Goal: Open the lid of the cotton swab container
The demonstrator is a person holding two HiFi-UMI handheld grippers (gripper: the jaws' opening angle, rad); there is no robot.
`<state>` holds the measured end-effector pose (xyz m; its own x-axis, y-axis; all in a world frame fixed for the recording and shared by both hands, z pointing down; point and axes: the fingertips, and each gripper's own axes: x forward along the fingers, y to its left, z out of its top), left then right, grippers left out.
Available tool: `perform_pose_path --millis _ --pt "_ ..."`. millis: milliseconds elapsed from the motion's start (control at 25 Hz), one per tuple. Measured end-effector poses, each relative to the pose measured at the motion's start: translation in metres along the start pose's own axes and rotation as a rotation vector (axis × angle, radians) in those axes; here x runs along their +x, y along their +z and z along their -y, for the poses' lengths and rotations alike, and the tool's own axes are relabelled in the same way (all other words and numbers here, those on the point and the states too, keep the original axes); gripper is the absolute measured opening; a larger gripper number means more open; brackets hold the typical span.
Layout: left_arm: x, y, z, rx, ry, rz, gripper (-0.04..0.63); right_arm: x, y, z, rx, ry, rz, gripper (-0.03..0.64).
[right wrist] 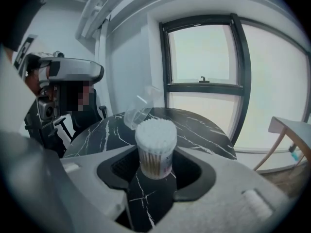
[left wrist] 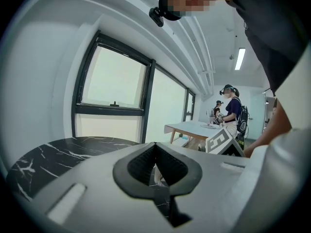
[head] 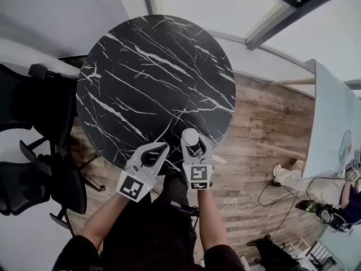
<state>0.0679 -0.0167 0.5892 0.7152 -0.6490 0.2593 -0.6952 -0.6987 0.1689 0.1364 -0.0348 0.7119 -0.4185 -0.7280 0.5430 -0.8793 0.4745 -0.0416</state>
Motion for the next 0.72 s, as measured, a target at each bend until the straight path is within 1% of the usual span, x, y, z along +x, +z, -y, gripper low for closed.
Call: perform_pose_path --millis 160,240,360,560,720 --pt "-0.009 0.013 -0.003 -0.007 -0.006 0.021 -0.002 -0.007 0.016 -0.019 0.006 0.031 0.007 0.21" --pt "-0.012 0.019 -0.008 -0.01 0.001 0.03 -0.002 -0.007 0.024 -0.026 -0.008 0.04 0.006 0.21" --pt "-0.015 0.025 -0.014 0.006 0.003 0.038 -0.002 -0.006 0.034 -0.031 -0.033 0.049 0.003 0.211" --pt "-0.025 0.023 -0.012 0.02 -0.006 0.006 -0.002 -0.013 0.045 -0.045 -0.056 0.065 -0.007 0.212" --pt "-0.029 0.018 -0.011 0.053 -0.027 -0.007 -0.002 -0.017 0.056 -0.056 -0.068 0.079 -0.007 0.213"
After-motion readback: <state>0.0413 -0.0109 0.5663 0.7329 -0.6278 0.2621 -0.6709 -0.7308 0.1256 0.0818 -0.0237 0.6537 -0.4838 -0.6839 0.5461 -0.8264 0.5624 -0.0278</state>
